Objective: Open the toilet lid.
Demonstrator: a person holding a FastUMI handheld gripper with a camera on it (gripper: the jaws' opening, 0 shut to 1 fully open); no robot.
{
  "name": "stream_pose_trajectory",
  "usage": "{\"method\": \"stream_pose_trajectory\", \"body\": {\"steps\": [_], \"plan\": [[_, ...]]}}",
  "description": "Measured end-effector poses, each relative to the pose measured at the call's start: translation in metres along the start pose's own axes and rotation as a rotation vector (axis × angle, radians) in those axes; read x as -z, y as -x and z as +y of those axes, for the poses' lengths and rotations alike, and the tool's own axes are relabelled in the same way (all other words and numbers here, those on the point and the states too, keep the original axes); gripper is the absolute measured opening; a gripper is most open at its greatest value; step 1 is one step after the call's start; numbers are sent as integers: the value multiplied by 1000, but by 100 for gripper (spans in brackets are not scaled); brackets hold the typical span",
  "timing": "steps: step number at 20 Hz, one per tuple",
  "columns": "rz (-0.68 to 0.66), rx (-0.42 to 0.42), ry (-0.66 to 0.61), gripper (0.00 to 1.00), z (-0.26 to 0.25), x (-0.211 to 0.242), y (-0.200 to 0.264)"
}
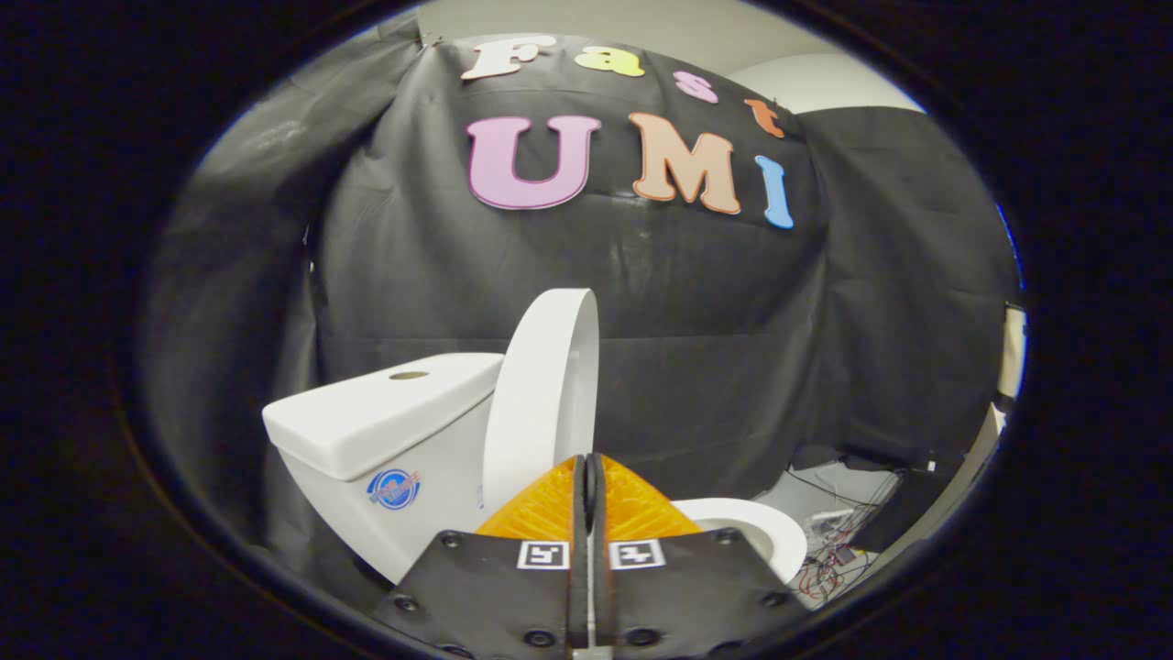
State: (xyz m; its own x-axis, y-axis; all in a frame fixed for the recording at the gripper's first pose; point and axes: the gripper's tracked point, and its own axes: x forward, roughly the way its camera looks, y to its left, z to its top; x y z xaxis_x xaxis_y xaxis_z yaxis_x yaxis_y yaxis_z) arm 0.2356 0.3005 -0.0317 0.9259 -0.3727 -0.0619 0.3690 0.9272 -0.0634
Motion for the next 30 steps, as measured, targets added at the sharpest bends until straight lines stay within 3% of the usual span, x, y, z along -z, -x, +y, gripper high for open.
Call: {"method": "stream_pose_trajectory", "body": {"steps": [3,7,13,16,21,30], "plan": [[0,-18,4,2,11,-2,5],[-16,31,35,36,4,-7,6],[-21,-55,43,86,29,-5,14],[1,-169,32,92,61,1,20],[19,-251,122,97,86,4,44],[-17,-285,58,97,56,-34,87]]}}
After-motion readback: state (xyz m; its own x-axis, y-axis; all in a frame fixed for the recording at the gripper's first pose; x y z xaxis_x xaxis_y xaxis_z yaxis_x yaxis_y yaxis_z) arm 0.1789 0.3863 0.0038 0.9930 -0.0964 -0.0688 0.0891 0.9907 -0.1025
